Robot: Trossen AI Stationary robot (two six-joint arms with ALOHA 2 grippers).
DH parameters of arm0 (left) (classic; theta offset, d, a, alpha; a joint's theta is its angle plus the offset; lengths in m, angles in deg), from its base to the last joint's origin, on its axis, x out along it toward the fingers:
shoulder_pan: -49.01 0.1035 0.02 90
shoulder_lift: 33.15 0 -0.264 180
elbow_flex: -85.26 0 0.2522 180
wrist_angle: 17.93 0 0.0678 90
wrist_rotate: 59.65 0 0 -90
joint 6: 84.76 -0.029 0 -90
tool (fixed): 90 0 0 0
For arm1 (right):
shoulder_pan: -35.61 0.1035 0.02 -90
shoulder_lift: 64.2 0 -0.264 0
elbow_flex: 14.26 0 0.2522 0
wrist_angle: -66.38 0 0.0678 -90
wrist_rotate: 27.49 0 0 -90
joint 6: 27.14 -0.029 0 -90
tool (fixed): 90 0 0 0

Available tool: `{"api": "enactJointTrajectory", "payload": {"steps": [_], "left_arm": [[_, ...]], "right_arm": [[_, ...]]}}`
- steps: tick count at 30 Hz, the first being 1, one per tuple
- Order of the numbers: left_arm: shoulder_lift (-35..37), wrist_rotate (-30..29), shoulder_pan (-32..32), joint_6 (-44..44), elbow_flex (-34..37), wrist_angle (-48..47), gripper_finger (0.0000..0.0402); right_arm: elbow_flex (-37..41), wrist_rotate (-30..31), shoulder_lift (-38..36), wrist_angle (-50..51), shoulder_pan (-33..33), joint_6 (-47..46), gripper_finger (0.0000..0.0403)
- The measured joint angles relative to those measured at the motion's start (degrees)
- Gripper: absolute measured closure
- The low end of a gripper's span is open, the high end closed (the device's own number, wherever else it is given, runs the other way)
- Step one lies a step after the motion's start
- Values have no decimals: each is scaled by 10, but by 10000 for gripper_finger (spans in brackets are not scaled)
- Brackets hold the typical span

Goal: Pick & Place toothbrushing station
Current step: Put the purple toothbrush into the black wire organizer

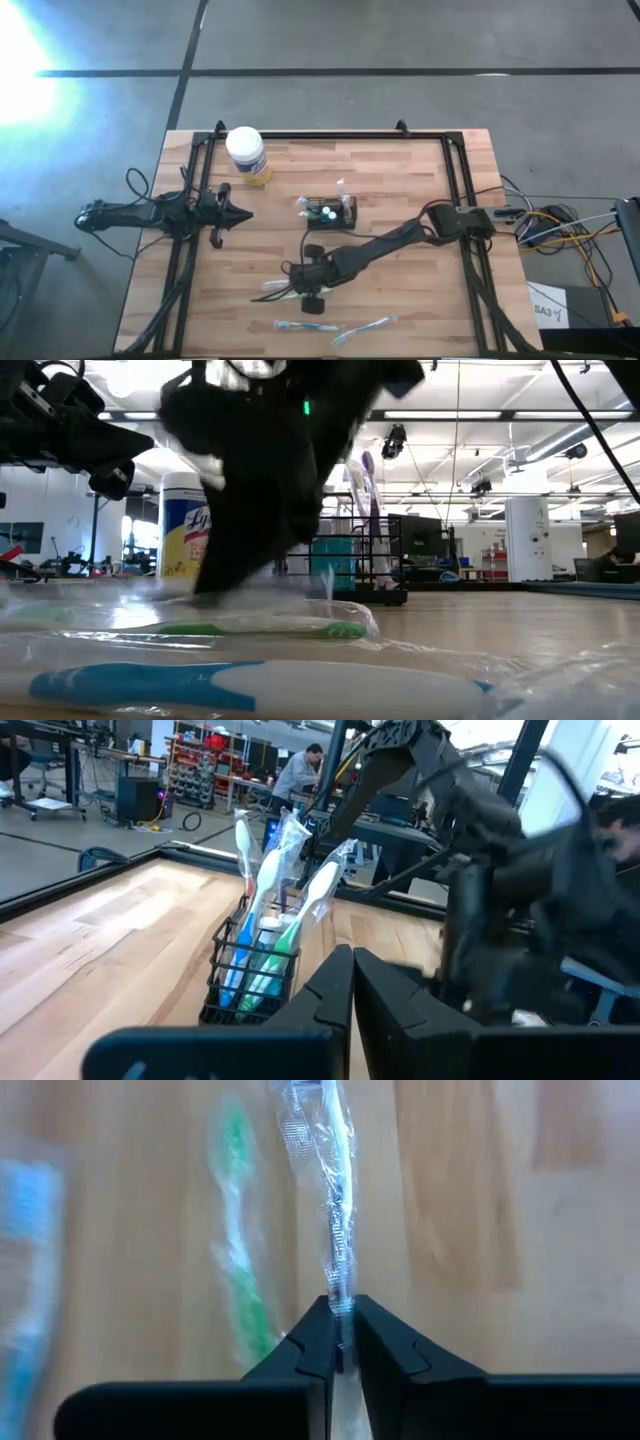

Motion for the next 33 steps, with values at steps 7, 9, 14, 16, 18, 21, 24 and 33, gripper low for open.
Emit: {"api": "enactJointTrajectory", "payload": {"steps": [7,9,14,16,18,21,24,33], "left_arm": [[0,1,0,0,0,0,385],[0,1,0,0,0,0,384],[0,2,0,-1,0,-1,383],[0,2,0,-1,0,-1,385],[0,2,0,-2,0,-1,388],[0,2,0,-2,0,-1,391],[0,2,0,-1,0,-1,393],[-1,2,0,15,0,-2,393]], "right_arm": [[-2,43,-51,23,2,23,379],[-2,55,-73,21,5,46,379],[1,80,-144,-1,21,102,380],[7,98,-178,-6,31,128,380],[13,118,-216,-19,42,154,380],[28,126,-279,-40,56,189,380],[75,123,-346,-89,67,221,380],[411,122,-568,-359,70,247,380]]}}
